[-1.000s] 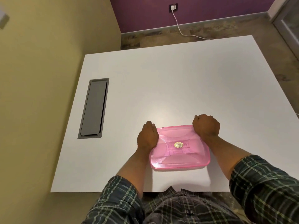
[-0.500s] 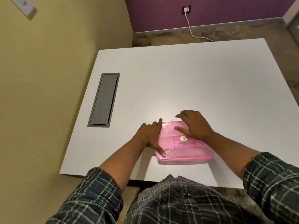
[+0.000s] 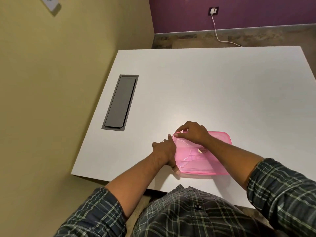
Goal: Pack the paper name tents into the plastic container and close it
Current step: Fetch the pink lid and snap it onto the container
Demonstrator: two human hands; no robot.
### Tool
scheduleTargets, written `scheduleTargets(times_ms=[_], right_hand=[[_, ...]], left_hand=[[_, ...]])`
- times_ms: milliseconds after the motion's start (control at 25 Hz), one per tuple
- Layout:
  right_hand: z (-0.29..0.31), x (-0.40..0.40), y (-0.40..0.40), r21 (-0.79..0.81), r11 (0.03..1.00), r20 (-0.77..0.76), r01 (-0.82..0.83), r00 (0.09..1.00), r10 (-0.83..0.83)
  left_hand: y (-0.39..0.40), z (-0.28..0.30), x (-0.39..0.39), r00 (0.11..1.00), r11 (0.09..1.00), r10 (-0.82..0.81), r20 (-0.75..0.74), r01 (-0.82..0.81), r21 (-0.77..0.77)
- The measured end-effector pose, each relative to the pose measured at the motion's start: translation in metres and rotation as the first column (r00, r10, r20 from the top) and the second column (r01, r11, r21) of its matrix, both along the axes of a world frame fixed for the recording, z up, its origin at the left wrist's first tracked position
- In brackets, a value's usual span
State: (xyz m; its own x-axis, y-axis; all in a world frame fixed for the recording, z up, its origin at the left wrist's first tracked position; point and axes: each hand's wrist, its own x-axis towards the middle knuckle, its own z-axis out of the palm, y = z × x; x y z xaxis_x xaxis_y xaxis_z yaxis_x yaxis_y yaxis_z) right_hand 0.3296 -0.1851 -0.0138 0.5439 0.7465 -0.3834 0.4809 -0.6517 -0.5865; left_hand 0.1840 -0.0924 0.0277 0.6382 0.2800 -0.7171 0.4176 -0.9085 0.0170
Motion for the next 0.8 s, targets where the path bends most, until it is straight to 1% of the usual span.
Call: scheduleTargets(times_ms=[160,360,440,520,640,720,800], right_hand=[[-0.001,0.006,0.009,-0.034,0.994,-0.135,0.106,0.985,-0.11],[-0.003,0.005,0.015,-0.109,0.982,-0.143,0.156,0.975,-0.171],[-0.004,0.003,0.015,-0.103,0.983,-0.126,0.154,0.978,-0.167],[-0.002,0.003,0.015,-0.09,0.985,-0.108,0.149,0.981,-0.159],[0.0,0.001,0.012,-0.068,0.994,-0.073,0.087,0.993,-0.092],[0.004,0.002,0.009,-0.016,0.999,-0.103,0.031,0.994,-0.033],[0.007,0.006,0.001,0.09,0.995,-0.17,0.041,0.985,-0.025]], left_hand=[[-0.002,0.0,0.002,0.996,0.995,0.086,-0.009,-0.086,-0.054],[-0.01,-0.009,-0.006,0.983,0.981,0.175,0.046,-0.171,-0.094],[-0.007,-0.011,-0.012,0.982,0.98,0.171,0.08,-0.161,-0.121],[-0.005,-0.009,-0.012,0.986,0.982,0.148,0.081,-0.137,-0.129],[-0.008,-0.008,-0.006,0.995,0.995,0.083,0.06,-0.079,-0.054],[-0.008,-0.01,-0.003,0.997,0.997,0.063,0.046,-0.061,-0.041],[-0.006,-0.01,-0.001,0.997,0.996,0.071,0.022,-0.069,-0.056]])
